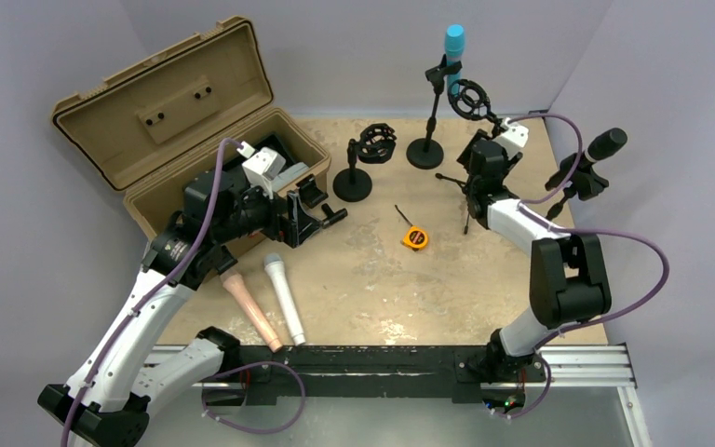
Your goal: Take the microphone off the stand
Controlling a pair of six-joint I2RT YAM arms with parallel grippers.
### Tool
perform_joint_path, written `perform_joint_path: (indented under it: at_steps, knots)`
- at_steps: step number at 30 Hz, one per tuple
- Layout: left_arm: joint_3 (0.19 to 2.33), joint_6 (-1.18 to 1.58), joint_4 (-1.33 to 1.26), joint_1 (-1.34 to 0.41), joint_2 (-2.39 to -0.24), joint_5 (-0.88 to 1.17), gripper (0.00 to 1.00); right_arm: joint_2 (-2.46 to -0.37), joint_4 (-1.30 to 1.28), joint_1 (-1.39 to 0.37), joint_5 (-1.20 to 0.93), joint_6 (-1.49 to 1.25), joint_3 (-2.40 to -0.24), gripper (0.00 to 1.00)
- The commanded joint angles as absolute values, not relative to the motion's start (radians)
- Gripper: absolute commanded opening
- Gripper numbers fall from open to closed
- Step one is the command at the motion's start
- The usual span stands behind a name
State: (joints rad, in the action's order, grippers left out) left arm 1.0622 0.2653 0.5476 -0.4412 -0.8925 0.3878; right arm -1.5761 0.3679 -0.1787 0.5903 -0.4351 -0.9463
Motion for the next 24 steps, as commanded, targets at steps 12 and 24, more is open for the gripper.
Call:
perform_joint_path:
  at_steps: [12,24]
  knots:
    - [1.089,0.247,0.519,-0.451,-0.907,0.396,0.89,-1.587,0.922,-0.181,0.098,0.098,-0.812,0.24]
    - [1.089,0.241,0.526,-0.462,-0.917,0.382,0.89,-1.65,0.816,-0.17,-0.301,0.192,-0.912,0.16]
